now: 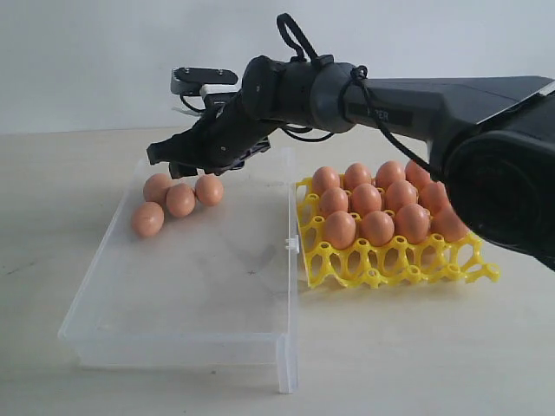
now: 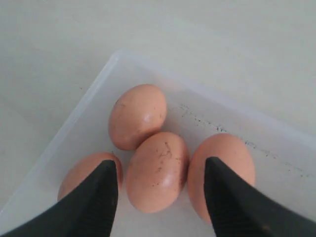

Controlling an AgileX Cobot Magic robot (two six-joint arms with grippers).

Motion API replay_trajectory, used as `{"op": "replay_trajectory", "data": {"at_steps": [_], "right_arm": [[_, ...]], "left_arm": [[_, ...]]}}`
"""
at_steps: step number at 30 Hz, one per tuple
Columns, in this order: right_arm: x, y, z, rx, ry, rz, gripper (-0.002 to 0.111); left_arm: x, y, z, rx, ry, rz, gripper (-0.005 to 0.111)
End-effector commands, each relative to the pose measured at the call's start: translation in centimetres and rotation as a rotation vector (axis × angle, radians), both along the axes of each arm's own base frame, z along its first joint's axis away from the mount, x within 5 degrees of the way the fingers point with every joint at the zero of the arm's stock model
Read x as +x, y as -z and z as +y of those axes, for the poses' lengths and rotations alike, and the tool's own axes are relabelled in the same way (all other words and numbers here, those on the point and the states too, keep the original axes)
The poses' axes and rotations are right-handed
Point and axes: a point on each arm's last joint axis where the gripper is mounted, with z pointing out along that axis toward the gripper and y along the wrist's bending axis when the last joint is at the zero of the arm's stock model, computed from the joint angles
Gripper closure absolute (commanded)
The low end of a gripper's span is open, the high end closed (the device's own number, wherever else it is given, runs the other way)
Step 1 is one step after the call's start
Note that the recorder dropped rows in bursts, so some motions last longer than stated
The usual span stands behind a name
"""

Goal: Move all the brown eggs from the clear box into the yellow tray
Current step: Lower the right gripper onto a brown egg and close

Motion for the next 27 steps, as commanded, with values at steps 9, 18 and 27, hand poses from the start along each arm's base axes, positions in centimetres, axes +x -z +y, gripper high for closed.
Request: {"op": "replay_trajectory", "data": {"at_steps": [9, 18, 27], "right_arm": [[1.3, 1.0, -0.7, -0.037, 0.049, 0.069, 0.057], [1.7, 2.9, -0.7, -0.028, 0.089, 0.088, 0.057], [2.3, 2.7, -1.0, 0.005, 0.13, 0.066, 0.057]], "left_arm": [[0.0, -0.2, 0.0, -0.004, -0.003, -0.019, 0.107], [0.0, -0.2, 0.0, -0.004, -0.003, -0.019, 0.107], [0.0, -0.2, 0.0, -0.004, -0.003, -0.019, 0.107]]}}
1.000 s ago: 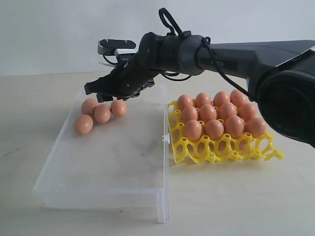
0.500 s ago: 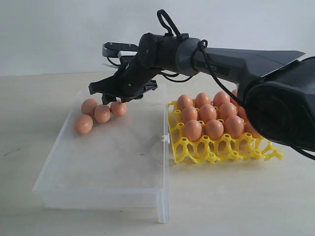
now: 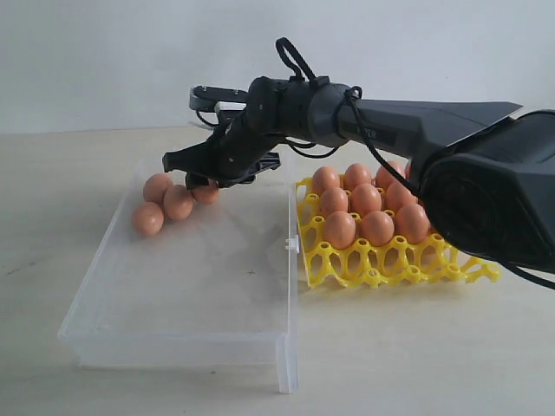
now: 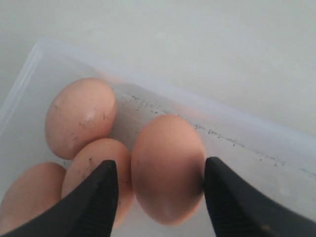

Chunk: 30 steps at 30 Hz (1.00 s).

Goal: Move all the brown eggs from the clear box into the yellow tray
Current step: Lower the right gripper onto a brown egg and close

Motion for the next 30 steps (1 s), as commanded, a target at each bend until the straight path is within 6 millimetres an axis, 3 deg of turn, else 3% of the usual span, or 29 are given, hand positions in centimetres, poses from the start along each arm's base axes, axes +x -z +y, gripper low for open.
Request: {"op": "replay_trajectory", "data": {"at_steps": [1, 18, 19, 23, 30], "right_arm": [[0.55, -0.57, -0.3, 0.017, 0.023, -0.029, 0.057], [0.63, -0.59, -0.24, 0.032, 0.033, -0.033, 0.057], [0.63, -0.59, -0.24, 0.032, 0.033, -0.033, 0.059], [0.56, -0.56, -0.11, 0.035, 0.031, -0.036, 0.108], [0.19, -0.78, 0.62, 0.044, 0.005, -0.058, 0.108]], "left_arm": [[-0.01, -0.25, 0.02, -0.004, -0.003, -0.019, 0.107], [-0.01, -0.25, 0.02, -0.004, -0.003, -0.019, 0.107], [-0.01, -0.25, 0.02, -0.004, -0.003, -0.019, 0.107], [-0.01, -0.25, 0.02, -0.004, -0.003, -0.019, 0.107], [-0.01, -0.25, 0.02, -0.004, -0.003, -0.019, 0.107]]}}
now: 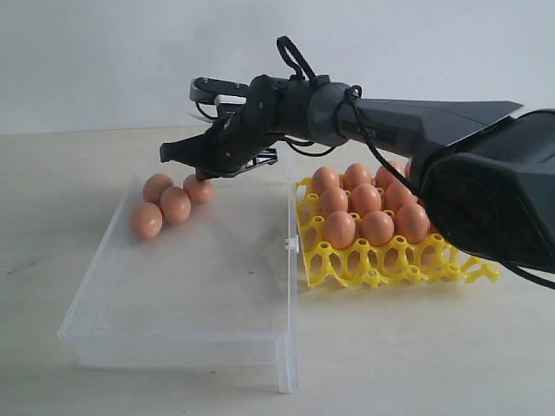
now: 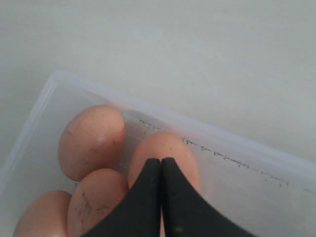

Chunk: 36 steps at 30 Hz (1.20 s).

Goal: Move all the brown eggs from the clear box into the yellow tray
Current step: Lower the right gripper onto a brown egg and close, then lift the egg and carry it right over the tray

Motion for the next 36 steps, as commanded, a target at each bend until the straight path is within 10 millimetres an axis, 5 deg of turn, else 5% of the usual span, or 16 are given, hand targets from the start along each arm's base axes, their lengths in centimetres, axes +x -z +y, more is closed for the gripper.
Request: {"op": "replay_trajectory", "data": {"at_steps": [1, 2, 5, 6, 9, 24, 30, 34, 36], "right_arm": [[-0.4, -0.4, 0.7, -0.001, -0.034, -0.024, 0.101], [-0.4, -0.2, 0.7, -0.003, -0.036, -0.023, 0.094], [-0.4, -0.4, 1.0, 0.005, -0.034, -0.04, 0.048], [-0.4, -0.4, 1.0, 0.008, -0.029, -0.045, 0.045], [-0.6, 0.5, 1.7, 0.016, -0.03, -0.056, 0.053], [-0.7, 3.7, 1.9, 0.006, -0.008, -0.012, 0.055], [-0.6, 2.6, 1.9, 0.017, -0.01, -0.032, 0.079], [-0.7, 1.3, 1.9, 0.001, -0.053, -0.067, 0.108], [-0.8, 0.5, 2.0, 0.002, -0.065, -0.079, 0.108]], "left_arm": [[0.0, -0.2, 0.0, -0.004, -0.003, -0.019, 0.107], [0.0, -0.2, 0.0, -0.004, -0.003, -0.019, 0.107], [0.0, -0.2, 0.0, -0.004, -0.003, -0.019, 0.107], [0.0, -0.2, 0.0, -0.004, -0.003, -0.019, 0.107], [0.0, -0.2, 0.0, -0.004, -0.003, -0.019, 0.107], [0.0, -0.2, 0.0, -0.004, -0.003, -0.019, 0.107], [0.0, -0.2, 0.0, -0.004, -0.003, -0.019, 0.107], [0.0, -0.2, 0.0, -0.004, -0.003, -0.019, 0.107], [0.0, -0.2, 0.0, -0.004, -0.003, -0.019, 0.107]]}}
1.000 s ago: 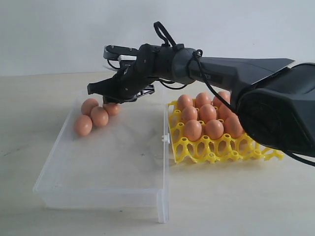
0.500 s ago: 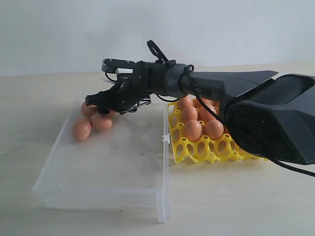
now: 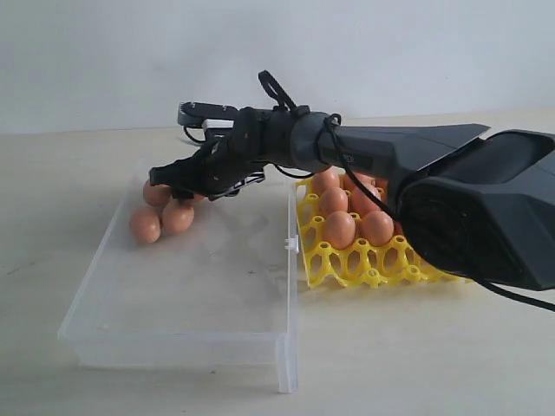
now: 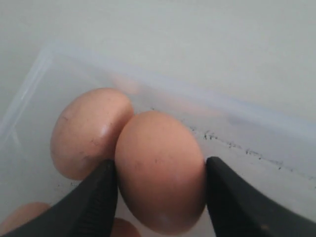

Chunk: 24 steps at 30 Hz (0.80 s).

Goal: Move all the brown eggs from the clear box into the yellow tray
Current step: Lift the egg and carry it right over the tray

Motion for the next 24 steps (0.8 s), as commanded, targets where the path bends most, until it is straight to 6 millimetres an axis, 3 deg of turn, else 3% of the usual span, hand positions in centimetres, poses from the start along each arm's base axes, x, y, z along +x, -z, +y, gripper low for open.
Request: {"op": "replay_trajectory", "data": {"at_steps": [1, 7, 12, 16, 24], "right_arm": [[-0.3, -2.9, 0.3, 0.0, -0.046, -0.056, 0.108], [-1.7, -5.6, 0.7, -0.018, -0.111, -0.069, 0.108], [-3.6, -7.5, -0.7, -0.037, -0.122, -0.119, 0.108], [-6.0, -9.0, -3.1, -0.044, -0.097, -0.172, 0.108], [-14.1, -12.8, -10.8, -0.097, -0.091, -0.234, 0.108]], "left_arm": [[0.0, -0.2, 0.0, -0.004, -0.003, -0.019, 0.107], [0.0, -0.2, 0.0, -0.004, -0.003, -0.019, 0.107], [0.0, -0.2, 0.0, -0.004, -0.003, -0.019, 0.107], [0.0, -0.2, 0.0, -0.004, -0.003, -0.019, 0.107], [0.0, -0.2, 0.0, -0.004, -0.003, -0.019, 0.107]]}}
